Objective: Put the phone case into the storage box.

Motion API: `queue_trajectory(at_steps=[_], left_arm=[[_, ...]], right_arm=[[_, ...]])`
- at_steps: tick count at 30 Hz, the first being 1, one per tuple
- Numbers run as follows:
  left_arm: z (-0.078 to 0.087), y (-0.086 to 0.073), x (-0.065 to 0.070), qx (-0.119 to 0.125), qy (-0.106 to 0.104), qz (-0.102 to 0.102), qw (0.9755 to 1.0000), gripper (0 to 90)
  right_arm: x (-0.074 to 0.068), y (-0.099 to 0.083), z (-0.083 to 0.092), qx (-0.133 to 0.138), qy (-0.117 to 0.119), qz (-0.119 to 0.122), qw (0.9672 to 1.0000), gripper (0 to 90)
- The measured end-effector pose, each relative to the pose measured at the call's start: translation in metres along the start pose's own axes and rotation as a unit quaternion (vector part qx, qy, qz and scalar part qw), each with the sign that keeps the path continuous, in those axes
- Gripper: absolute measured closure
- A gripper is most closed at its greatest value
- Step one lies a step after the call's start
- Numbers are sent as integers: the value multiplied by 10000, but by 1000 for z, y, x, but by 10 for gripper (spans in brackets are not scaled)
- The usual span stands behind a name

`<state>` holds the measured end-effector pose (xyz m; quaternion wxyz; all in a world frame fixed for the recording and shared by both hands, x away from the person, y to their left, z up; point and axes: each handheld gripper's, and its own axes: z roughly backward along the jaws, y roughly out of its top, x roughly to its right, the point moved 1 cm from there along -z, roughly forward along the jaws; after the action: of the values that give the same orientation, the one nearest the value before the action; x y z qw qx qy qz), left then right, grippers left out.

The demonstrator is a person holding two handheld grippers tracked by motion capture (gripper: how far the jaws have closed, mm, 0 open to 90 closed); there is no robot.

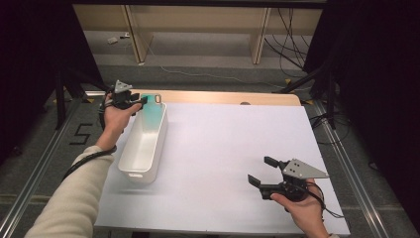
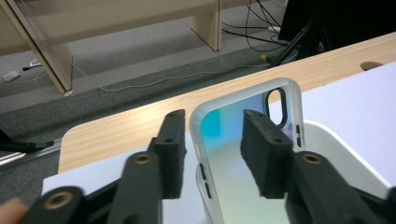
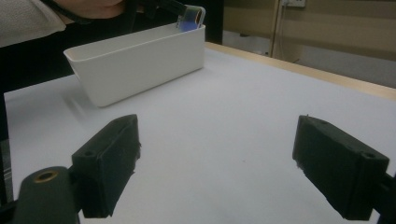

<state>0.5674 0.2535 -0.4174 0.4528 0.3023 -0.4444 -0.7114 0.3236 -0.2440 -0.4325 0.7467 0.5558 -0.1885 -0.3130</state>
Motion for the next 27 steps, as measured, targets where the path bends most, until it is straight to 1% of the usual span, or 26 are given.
queue_trajectory(at_steps=[1, 3, 7, 8, 9, 11, 12, 13, 14, 15, 16, 17, 18, 19, 23, 26, 27], left_arm=[[1, 1, 0, -2, 23, 26, 10000, 533], [4, 2, -1, -19, 65, 58, 10000, 494], [10, 4, -1, 68, 76, 135, 9999, 414], [13, 5, -1, 86, 63, 164, 9998, 389], [15, 5, 0, 96, 50, 177, 9998, 365], [20, 5, 1, 93, 57, 175, 9998, 327], [23, 5, 1, 60, 92, 208, 9997, 293], [26, 5, 2, 67, 73, 221, 9997, 255], [28, 5, 3, 87, 16, 226, 9997, 242], [31, 5, 3, 80, 15, 211, 9997, 226], [34, 5, 4, 81, 24, 223, 9997, 198], [37, 6, 5, 104, -13, 228, 9997, 186], [39, 6, 6, 160, -51, 249, 9995, 171], [42, 6, 6, 166, -68, 256, 9995, 152], [54, 5, 10, 239, -105, 276, 9993, 139], [62, 3, 14, 368, -142, 417, 9984, 127], [64, 3, 15, 410, -157, 382, 9983, 124]], right_arm=[[-1, 0, 0, -45, 35, -90, 9999, 161], [-1, 0, 0, -55, 24, -87, 9999, 161], [-1, 0, 1, -51, 2, -85, 10000, 160], [-1, 0, 0, 10, 35, -116, 9999, 160], [-1, 0, 1, -48, 0, -88, 10000, 160], [-1, 0, 1, -56, 0, -79, 10000, 159], [1, 0, 0, 36, -37, 79, 10000, 159], [1, 0, -1, 76, -1, 24, 10000, 159], [1, 0, 0, 42, -24, 22, 10000, 158], [0, 0, 0, 20, 22, -69, 10000, 158], [0, 0, 0, 75, 15, -83, 9999, 158], [0, 0, 0, 39, 1, -83, 10000, 158], [-1, 0, 0, 66, 15, -92, 9999, 158], [0, 0, 1, -13, -3, -62, 10000, 158], [-1, 0, 0, 1, -16, -48, 10000, 157], [-1, 0, 0, 43, -61, -30, 10000, 158], [0, 0, 1, 3, -24, -32, 10000, 157]])
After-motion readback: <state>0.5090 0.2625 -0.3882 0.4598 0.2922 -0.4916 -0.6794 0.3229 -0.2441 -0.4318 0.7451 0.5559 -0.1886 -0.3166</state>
